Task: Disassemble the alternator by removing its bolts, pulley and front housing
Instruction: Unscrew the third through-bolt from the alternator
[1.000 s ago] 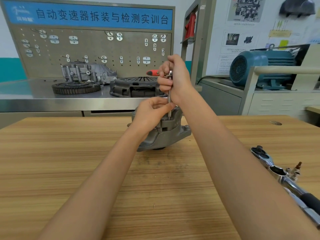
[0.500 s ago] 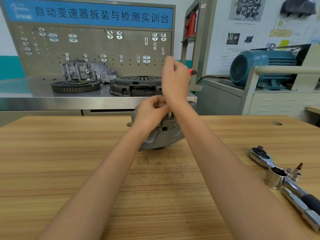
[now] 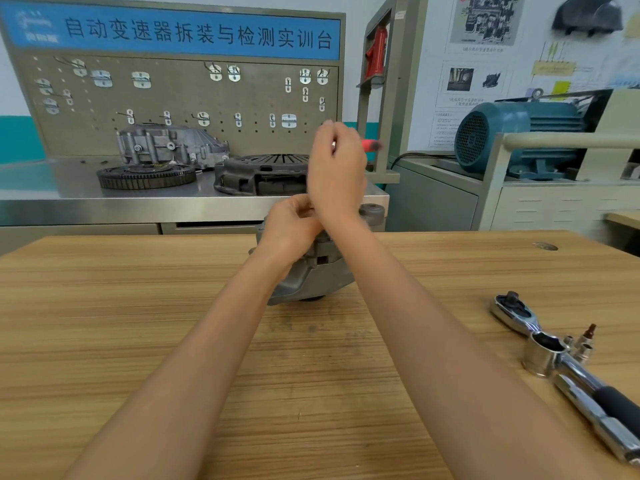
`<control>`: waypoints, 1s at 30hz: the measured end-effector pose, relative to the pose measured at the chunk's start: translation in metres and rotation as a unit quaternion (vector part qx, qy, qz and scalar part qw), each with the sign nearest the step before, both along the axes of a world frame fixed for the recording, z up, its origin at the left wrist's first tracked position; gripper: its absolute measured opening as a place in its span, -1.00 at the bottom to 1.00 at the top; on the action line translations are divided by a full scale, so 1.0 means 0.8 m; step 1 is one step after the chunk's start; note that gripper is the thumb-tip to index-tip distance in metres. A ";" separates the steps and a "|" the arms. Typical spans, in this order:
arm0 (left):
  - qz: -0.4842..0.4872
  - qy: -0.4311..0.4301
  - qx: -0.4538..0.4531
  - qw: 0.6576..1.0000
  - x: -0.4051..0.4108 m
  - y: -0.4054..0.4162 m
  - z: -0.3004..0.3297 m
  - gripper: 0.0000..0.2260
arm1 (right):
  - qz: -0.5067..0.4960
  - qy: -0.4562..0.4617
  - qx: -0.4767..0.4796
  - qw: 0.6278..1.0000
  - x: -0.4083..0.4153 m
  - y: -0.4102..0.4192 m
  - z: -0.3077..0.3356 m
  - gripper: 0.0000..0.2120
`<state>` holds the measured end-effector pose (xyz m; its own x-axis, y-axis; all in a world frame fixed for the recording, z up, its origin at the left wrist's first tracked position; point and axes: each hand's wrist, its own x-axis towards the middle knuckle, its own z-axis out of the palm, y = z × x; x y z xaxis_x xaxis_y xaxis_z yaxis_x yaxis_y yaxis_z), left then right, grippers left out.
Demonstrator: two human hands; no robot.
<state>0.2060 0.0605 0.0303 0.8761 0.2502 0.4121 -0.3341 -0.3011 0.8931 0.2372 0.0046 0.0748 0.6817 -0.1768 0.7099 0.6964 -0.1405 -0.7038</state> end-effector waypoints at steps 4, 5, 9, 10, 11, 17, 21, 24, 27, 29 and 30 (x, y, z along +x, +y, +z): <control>0.031 -0.005 0.006 1.000 0.003 -0.002 -0.002 -0.72 | -0.128 -0.069 -0.063 0.987 -0.001 0.002 -0.010 -0.80; 0.025 -0.009 0.005 1.000 0.002 -0.004 -0.002 -0.75 | -0.081 -0.056 -0.046 0.994 0.002 -0.001 -0.005 -0.76; -0.030 -0.006 0.005 1.000 -0.003 -0.004 -0.003 -0.91 | 0.170 0.064 0.060 0.982 0.009 -0.015 0.016 -0.62; -0.046 -0.004 0.005 0.999 -0.004 -0.002 -0.002 -0.92 | 0.251 0.106 0.094 0.958 0.010 -0.017 0.018 -0.61; -0.061 -0.004 0.004 0.998 -0.005 0.000 -0.002 -0.92 | 0.328 0.142 0.127 0.925 0.012 -0.020 0.020 -0.59; -0.051 -0.009 0.008 0.999 -0.005 0.002 -0.003 -0.93 | 0.339 0.159 0.143 0.916 0.009 -0.019 0.023 -0.57; -0.002 -0.008 0.029 1.000 0.000 0.003 -0.002 -0.77 | -0.022 -0.029 -0.024 0.999 0.001 0.002 -0.002 -0.70; 0.027 0.001 0.039 0.999 0.004 0.002 -0.002 -0.72 | -0.155 -0.079 -0.077 0.982 -0.002 0.007 -0.013 -0.89; 0.017 -0.012 0.034 0.999 0.001 -0.002 -0.003 -0.81 | -0.039 -0.033 -0.039 0.998 0.003 -0.002 -0.004 -0.82; -0.007 -0.015 0.023 1.000 -0.001 -0.003 -0.004 -0.88 | 0.066 0.007 0.004 0.998 0.005 -0.008 0.004 -0.72; -0.024 -0.012 0.019 0.999 -0.002 -0.002 -0.004 -0.88 | 0.114 0.027 0.018 0.993 0.005 -0.011 0.007 -0.71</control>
